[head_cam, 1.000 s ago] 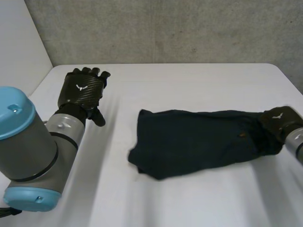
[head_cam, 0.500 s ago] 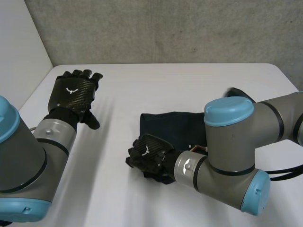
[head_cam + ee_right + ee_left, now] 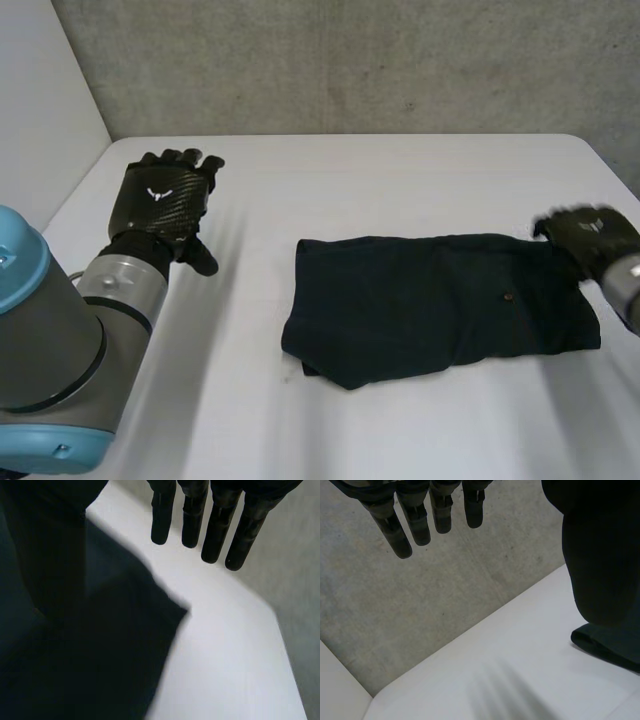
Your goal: Fold the shorts.
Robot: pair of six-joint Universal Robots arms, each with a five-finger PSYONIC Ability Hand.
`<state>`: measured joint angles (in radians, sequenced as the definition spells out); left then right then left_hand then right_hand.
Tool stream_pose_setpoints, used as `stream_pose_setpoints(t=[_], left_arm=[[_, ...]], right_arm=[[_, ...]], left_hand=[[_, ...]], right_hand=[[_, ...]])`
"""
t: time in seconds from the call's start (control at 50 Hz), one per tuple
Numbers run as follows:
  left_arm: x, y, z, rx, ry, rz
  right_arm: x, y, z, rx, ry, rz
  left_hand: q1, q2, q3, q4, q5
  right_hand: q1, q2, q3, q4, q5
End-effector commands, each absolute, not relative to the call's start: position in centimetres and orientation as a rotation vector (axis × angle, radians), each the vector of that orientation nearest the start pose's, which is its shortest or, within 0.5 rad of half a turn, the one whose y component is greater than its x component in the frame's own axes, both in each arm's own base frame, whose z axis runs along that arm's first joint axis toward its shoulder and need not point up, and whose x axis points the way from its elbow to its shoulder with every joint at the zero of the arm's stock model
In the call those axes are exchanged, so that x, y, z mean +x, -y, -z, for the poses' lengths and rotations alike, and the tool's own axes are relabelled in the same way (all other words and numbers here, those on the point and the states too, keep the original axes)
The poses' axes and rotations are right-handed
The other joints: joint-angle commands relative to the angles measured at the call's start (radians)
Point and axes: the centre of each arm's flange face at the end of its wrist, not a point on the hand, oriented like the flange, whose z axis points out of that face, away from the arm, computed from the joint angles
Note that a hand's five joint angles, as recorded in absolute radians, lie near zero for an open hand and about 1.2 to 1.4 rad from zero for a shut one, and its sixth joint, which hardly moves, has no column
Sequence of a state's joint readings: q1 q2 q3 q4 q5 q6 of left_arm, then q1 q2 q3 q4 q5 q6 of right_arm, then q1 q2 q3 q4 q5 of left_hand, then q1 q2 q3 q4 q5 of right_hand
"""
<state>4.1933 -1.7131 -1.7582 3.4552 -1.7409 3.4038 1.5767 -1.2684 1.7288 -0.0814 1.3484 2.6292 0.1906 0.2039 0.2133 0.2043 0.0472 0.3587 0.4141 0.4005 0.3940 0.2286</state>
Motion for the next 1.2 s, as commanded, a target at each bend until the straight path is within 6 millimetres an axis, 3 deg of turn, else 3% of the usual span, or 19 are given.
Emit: stream_pose_setpoints(t=[0.02, 0.24, 0.3, 0.34, 0.42, 0.48, 0.56, 0.62, 0.64, 0.7, 0.72, 0.8, 0.94, 1.02, 1.06, 1.08, 1.1, 1.14, 1.2], left_arm=[[-26.2, 22.5, -23.3, 0.691, -2.176, 2.243], [-26.1, 22.4, -22.9, 0.700, -2.190, 2.225], [-26.1, 22.3, -22.8, 0.700, -2.190, 2.225], [-26.1, 22.3, -22.8, 0.701, -2.191, 2.223], [-26.0, 22.2, -22.8, 0.701, -2.191, 2.223], [-26.0, 22.2, -23.0, 0.699, -2.187, 2.229], [-25.9, 22.1, -23.2, 0.696, -2.182, 2.237], [-25.9, 22.0, -23.4, 0.690, -2.175, 2.245], [-25.8, 22.1, -23.5, 0.688, -2.173, 2.246], [-25.8, 22.0, -23.4, 0.688, -2.174, 2.245], [-25.8, 22.0, -23.4, 0.688, -2.174, 2.245], [-25.8, 22.0, -23.4, 0.687, -2.176, 2.242], [-25.8, 22.0, -23.4, 0.686, -2.174, 2.244], [-25.9, 22.1, -23.6, 0.681, -2.161, 2.263], [-26.0, 22.2, -23.7, 0.678, -2.153, 2.275], [-26.0, 22.3, -23.9, 0.675, -2.146, 2.284], [-26.2, 22.4, -24.1, 0.669, -2.135, 2.299], [-26.3, 22.7, -24.5, 0.658, -2.117, 2.321], [-26.8, 23.4, -25.7, 0.628, -2.071, 2.384]], right_arm=[[11.6, 31.8, -13.5, -0.950, -2.572, 1.674], [12.0, 32.4, -11.6, -0.966, -2.487, 1.644], [11.9, 33.0, -11.7, -0.963, -2.467, 1.702], [11.6, 33.5, -11.8, -0.943, -2.462, 1.754], [11.4, 33.8, -12.4, -0.917, -2.454, 1.806], [11.4, 34.0, -13.4, -0.918, -2.449, 1.850], [12.1, 34.2, -16.7, -0.965, -2.365, 1.987], [15.2, 33.3, -18.6, -1.067, -2.228, 2.029], [17.7, 32.5, -19.1, -1.137, -2.138, 2.022], [21.3, 30.7, -19.7, -1.236, -2.010, 2.005], [23.7, 29.3, -20.1, -1.310, -1.915, 1.991], [28.6, 24.8, -20.1, -1.537, -1.677, 1.948], [33.9, 16.2, -16.2, -1.956, -1.328, 1.766], [34.3, 14.3, -14.7, -2.044, -1.293, 1.660], [34.2, 14.0, -14.8, -2.038, -1.293, 1.640], [34.2, 13.9, -14.8, -2.025, -1.302, 1.631], [34.3, 14.0, -15.0, -2.013, -1.310, 1.635], [34.3, 14.2, -15.4, -1.971, -1.334, 1.645], [33.5, 15.6, -18.7, -1.759, -1.430, 1.709]], left_hand=[[-0.016, -0.029, -0.039, -0.030, -0.047], [-0.016, -0.029, -0.039, -0.030, -0.047], [-0.016, -0.029, -0.039, -0.030, -0.047], [-0.016, -0.029, -0.039, -0.030, -0.047], [-0.016, -0.029, -0.039, -0.030, -0.047], [-0.016, -0.029, -0.039, -0.030, -0.047], [-0.016, -0.029, -0.039, -0.030, -0.047], [-0.016, -0.029, -0.039, -0.030, -0.047], [-0.016, -0.029, -0.039, -0.030, -0.047], [-0.016, -0.029, -0.039, -0.030, -0.047], [-0.016, -0.029, -0.039, -0.030, -0.047], [-0.016, -0.029, -0.039, -0.030, -0.047], [-0.016, -0.029, -0.039, -0.030, -0.047], [-0.016, -0.029, -0.039, -0.030, -0.047], [-0.016, -0.029, -0.039, -0.030, -0.047], [-0.016, -0.029, -0.039, -0.030, -0.047], [-0.016, -0.029, -0.039, -0.030, -0.047], [-0.016, -0.029, -0.039, -0.030, -0.047], [-0.016, -0.029, -0.039, -0.030, -0.047]], right_hand=[[0.102, 0.047, 0.060, 0.067, 0.058], [0.246, 0.190, 0.204, 0.210, 0.201], [0.620, 0.565, 0.578, 0.585, 0.576], [1.035, 0.980, 0.993, 1.000, 0.991], [1.038, 0.982, 0.996, 1.002, 0.993], [1.038, 0.982, 0.996, 1.002, 0.993], [1.038, 0.982, 0.996, 1.002, 0.993], [1.038, 0.982, 0.996, 1.002, 0.993], [1.038, 0.982, 0.996, 1.002, 0.993], [1.038, 0.982, 0.996, 1.002, 0.993], [1.038, 0.982, 0.996, 1.002, 0.993], [1.038, 0.982, 0.996, 1.002, 0.993], [1.038, 0.982, 0.996, 1.002, 0.993], [1.038, 0.982, 0.996, 1.002, 0.993], [0.577, 0.522, 0.536, 0.542, 0.533], [0.066, 0.011, 0.024, 0.031, 0.022], [-0.128, -0.183, -0.170, -0.163, -0.172], [-0.184, -0.240, -0.226, -0.219, -0.229], [-0.184, -0.240, -0.226, -0.219, -0.229]])
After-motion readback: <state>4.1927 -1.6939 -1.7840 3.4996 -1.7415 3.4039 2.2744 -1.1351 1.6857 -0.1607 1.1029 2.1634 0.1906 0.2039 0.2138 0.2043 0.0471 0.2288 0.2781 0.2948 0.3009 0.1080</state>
